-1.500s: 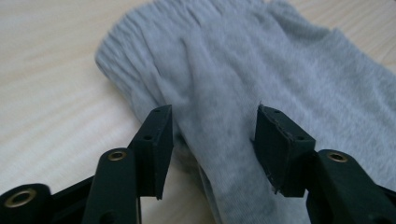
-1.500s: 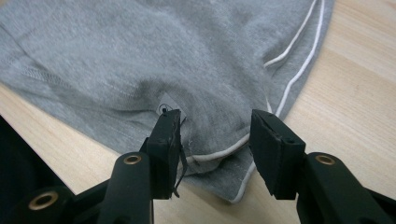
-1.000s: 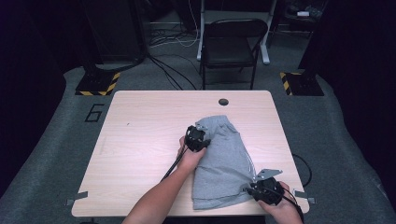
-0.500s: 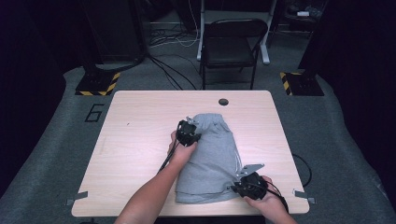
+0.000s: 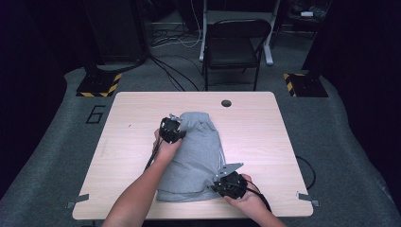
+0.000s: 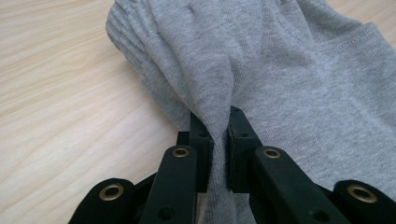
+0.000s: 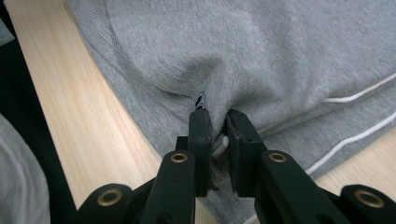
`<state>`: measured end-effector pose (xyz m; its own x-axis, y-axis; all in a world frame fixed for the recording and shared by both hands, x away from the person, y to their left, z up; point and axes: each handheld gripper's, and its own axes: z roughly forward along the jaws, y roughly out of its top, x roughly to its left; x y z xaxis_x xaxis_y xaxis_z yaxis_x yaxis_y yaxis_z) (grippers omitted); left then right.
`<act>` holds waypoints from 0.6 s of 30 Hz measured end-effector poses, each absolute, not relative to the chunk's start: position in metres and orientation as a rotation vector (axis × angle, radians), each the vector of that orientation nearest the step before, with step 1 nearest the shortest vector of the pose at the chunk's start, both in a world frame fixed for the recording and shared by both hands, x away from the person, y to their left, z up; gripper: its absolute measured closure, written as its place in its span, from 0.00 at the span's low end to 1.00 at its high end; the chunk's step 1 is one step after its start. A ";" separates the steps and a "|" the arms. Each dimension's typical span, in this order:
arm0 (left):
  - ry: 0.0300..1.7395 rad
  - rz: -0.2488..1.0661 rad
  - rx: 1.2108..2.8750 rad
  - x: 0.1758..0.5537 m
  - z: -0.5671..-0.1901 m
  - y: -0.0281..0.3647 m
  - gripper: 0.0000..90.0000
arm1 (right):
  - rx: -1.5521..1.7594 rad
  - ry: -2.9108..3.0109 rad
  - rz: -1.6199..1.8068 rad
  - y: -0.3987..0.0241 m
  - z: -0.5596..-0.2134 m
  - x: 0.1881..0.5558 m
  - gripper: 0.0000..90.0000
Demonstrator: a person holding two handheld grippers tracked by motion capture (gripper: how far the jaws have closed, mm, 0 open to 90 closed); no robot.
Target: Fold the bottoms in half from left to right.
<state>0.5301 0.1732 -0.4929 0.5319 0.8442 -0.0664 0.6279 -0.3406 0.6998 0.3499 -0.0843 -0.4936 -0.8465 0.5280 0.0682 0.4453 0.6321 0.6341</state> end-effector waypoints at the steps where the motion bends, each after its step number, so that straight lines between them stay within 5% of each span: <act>1: 1.198 0.405 2.077 0.531 -0.494 0.177 0.93 | 0.818 2.719 1.020 -0.083 -0.494 0.350 0.90; 8: 1.221 0.389 2.043 0.534 -0.499 0.184 0.90 | 0.809 2.717 1.016 -0.071 -0.499 0.353 0.90; 12: 1.233 0.404 2.004 0.529 -0.498 0.186 0.68 | 0.811 2.717 1.013 -0.072 -0.501 0.354 0.85; 18: 1.150 0.431 2.030 0.507 -0.482 0.200 0.61 | 0.797 2.702 1.020 -0.076 -0.498 0.353 0.79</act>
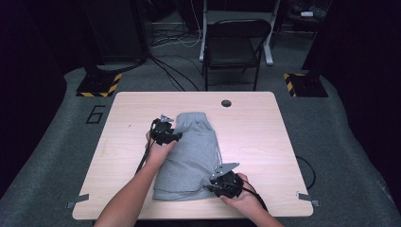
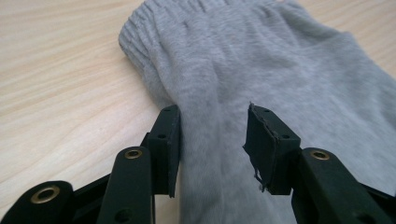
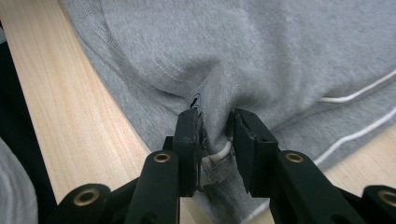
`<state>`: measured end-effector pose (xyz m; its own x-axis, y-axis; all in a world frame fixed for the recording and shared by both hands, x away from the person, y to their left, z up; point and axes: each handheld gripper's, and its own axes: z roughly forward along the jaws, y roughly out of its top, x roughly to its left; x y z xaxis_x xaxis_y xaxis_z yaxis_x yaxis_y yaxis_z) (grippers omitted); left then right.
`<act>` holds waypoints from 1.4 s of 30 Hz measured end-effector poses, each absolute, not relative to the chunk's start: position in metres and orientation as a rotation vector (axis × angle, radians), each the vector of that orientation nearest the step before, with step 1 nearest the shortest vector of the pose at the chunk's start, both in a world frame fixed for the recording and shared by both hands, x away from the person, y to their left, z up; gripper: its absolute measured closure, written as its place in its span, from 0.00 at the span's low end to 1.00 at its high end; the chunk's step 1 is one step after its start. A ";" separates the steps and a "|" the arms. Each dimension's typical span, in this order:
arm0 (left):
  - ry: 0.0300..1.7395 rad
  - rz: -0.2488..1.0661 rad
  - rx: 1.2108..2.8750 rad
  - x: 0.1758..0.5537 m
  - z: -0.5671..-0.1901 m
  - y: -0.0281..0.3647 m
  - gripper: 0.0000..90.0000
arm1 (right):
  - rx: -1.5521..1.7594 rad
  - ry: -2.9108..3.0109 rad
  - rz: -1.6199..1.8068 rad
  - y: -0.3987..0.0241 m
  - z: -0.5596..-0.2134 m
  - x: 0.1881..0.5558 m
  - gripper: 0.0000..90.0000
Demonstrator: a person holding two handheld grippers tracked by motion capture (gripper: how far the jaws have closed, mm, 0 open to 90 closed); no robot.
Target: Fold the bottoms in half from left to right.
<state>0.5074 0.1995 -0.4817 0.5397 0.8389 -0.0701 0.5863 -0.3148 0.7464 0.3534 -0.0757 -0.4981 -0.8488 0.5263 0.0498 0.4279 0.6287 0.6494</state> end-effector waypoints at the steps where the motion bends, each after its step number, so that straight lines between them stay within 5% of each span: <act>1: 1.141 0.438 2.032 0.503 -0.480 0.202 0.61 | 0.813 2.695 1.018 -0.078 -0.496 0.352 0.79; 21: 0.973 0.371 2.118 0.376 -0.466 0.255 0.60 | 0.688 2.744 0.937 -0.075 -0.493 0.333 0.65; 29: 0.986 0.366 2.073 0.363 -0.469 0.266 0.60 | 0.666 2.716 0.926 -0.080 -0.488 0.337 0.94; 42: 0.989 0.239 2.167 0.346 -0.491 0.252 0.61 | 0.744 2.697 0.970 -0.105 -0.479 0.344 0.96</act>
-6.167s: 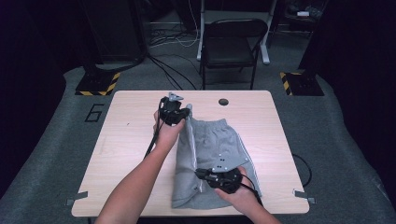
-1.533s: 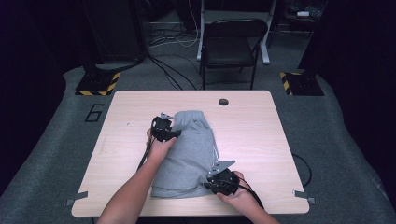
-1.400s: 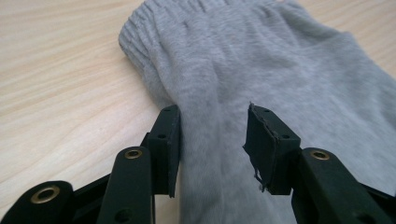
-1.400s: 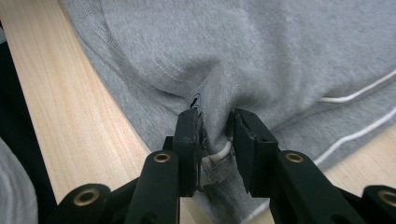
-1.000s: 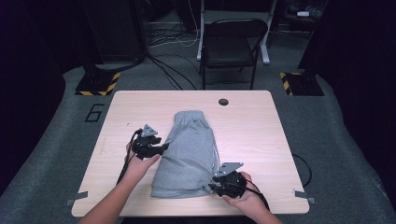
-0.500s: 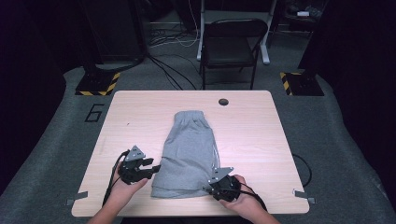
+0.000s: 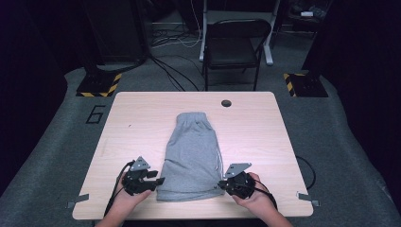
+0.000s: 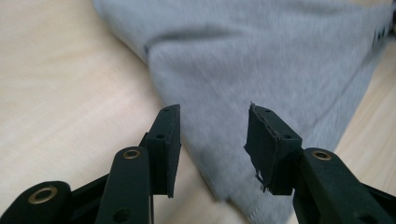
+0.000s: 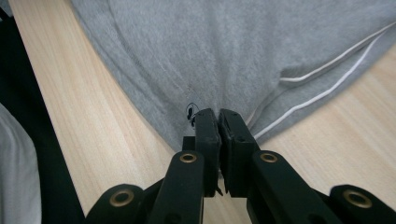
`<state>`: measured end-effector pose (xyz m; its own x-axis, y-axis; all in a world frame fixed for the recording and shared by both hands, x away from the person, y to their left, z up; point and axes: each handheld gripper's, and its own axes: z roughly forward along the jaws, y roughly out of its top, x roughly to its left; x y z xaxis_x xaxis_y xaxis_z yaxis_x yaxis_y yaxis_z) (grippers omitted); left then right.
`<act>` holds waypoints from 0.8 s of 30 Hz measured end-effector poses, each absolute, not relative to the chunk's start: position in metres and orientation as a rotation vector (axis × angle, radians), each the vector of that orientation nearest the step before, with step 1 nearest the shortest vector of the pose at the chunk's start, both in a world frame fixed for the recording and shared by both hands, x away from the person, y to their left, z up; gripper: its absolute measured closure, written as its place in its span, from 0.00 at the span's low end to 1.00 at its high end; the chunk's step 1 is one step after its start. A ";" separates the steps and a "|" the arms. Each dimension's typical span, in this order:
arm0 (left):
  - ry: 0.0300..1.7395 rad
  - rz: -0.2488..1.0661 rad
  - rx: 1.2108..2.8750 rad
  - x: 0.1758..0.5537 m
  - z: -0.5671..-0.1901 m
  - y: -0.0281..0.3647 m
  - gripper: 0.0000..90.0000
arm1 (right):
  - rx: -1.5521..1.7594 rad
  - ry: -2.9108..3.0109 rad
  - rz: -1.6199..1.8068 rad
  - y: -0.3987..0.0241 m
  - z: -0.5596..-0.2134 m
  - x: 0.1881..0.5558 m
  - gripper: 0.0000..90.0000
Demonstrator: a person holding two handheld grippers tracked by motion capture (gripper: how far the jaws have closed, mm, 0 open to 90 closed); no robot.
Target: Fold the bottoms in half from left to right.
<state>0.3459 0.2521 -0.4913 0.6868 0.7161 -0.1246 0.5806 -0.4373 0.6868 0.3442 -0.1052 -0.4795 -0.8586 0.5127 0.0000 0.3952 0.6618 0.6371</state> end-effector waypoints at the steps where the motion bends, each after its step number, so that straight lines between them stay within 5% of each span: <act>1: 0.981 0.246 2.190 0.345 -0.493 0.251 0.62 | 0.740 2.699 0.964 -0.104 -0.482 0.344 0.96; 10: 0.979 0.234 2.267 0.343 -0.505 0.240 0.73 | 0.738 2.723 0.938 -0.102 -0.491 0.346 0.94; 16: 0.963 0.226 2.283 0.343 -0.506 0.239 0.96 | 0.742 2.714 0.955 -0.103 -0.492 0.348 0.94; 24: 0.966 0.194 2.234 0.337 -0.493 0.248 0.98 | 0.758 2.693 0.962 -0.103 -0.489 0.345 0.94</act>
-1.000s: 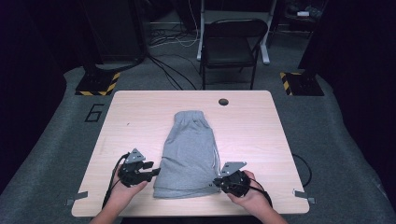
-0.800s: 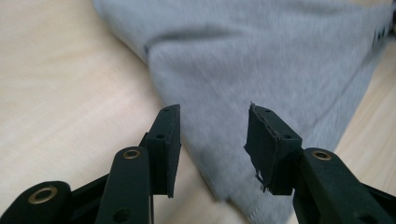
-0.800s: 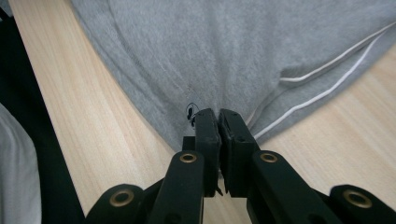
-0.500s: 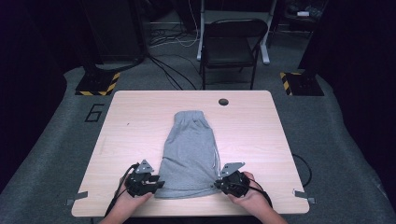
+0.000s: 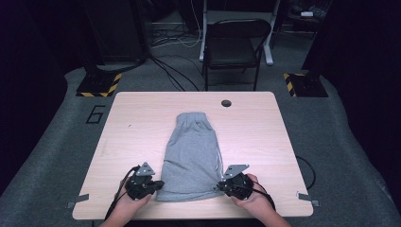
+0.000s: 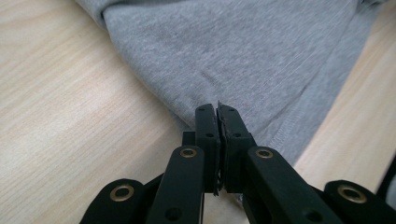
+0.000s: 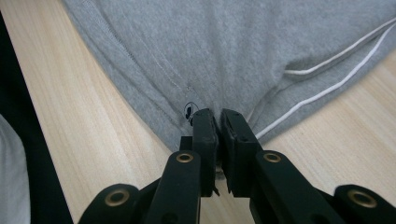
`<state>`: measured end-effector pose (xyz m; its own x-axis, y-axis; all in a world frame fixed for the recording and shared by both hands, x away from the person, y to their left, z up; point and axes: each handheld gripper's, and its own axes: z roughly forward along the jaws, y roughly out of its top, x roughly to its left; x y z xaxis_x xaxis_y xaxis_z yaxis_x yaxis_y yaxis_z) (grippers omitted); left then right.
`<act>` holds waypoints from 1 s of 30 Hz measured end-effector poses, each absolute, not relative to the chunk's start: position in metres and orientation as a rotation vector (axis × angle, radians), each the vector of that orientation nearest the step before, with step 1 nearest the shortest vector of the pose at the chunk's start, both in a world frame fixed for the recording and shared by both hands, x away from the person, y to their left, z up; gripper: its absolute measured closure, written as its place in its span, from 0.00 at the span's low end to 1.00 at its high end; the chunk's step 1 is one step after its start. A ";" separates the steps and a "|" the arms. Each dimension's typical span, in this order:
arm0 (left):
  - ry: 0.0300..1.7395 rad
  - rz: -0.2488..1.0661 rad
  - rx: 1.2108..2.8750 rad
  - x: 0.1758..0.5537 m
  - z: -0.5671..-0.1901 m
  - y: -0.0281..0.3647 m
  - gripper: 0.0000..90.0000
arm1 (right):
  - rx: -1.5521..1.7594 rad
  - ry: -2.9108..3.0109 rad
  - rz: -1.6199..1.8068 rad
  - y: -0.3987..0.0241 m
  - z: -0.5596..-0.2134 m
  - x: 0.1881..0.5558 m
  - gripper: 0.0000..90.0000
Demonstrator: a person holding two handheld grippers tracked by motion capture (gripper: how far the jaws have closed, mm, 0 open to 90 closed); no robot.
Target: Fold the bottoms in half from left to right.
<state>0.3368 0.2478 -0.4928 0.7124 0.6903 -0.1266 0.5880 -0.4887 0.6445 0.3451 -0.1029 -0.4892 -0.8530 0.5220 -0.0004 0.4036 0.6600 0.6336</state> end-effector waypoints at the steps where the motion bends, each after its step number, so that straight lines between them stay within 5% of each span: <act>1: 0.970 0.182 2.224 0.335 -0.492 0.249 0.98 | 0.761 2.687 0.971 -0.103 -0.489 0.345 0.94; 17: 0.944 0.138 2.265 0.315 -0.495 0.248 0.97 | 0.674 2.730 0.857 -0.099 -0.489 0.337 0.95; 30: 0.964 0.181 2.164 0.318 -0.486 0.254 0.77 | 0.705 2.695 0.978 -0.106 -0.481 0.336 0.86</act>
<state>0.3176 0.2536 -0.4864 0.7064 0.6890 -0.1617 0.5833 -0.4374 0.6845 0.3359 -0.1055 -0.4815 -0.8690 0.4945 -0.0148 0.3701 0.6696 0.6440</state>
